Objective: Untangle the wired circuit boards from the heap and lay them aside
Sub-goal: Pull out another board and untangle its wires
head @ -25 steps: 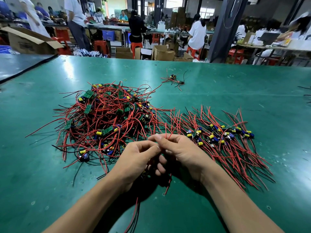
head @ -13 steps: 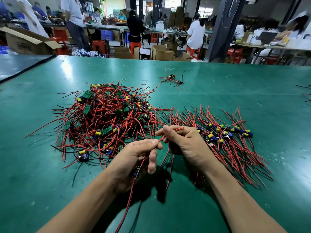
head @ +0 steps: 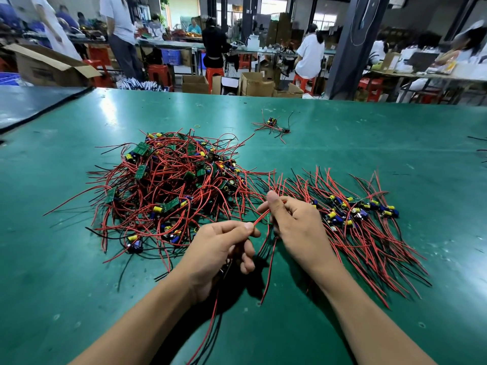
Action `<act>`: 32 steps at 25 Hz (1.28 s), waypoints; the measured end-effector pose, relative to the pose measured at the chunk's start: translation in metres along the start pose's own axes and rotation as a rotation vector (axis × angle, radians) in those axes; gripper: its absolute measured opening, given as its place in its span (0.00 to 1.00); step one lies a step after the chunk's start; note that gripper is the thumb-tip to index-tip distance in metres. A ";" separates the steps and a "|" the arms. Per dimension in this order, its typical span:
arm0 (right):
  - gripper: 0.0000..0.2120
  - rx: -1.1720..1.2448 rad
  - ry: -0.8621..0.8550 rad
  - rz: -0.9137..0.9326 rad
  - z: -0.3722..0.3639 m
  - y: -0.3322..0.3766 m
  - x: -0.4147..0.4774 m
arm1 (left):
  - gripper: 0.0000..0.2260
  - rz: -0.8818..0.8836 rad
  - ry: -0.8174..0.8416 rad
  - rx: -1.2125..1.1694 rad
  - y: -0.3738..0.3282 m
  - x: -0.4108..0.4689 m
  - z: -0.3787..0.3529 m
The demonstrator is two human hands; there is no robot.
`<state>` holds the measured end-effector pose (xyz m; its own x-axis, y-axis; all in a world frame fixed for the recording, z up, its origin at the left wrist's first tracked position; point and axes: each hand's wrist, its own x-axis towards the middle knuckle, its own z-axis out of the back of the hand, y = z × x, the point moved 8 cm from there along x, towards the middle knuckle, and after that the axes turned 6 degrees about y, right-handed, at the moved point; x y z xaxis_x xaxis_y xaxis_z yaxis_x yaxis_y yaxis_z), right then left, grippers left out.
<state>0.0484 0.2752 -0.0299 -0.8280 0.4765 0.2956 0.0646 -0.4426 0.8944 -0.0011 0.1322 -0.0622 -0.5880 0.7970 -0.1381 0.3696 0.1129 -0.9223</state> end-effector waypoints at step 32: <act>0.26 0.103 0.281 -0.180 -0.041 0.002 -0.016 | 0.05 -0.280 -0.263 0.237 -0.022 0.002 0.028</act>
<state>0.0389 0.2357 -0.0465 -0.9514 0.3056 0.0383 -0.0529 -0.2847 0.9571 -0.0305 0.1151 -0.0518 -0.8159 0.5739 0.0699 0.0130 0.1391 -0.9902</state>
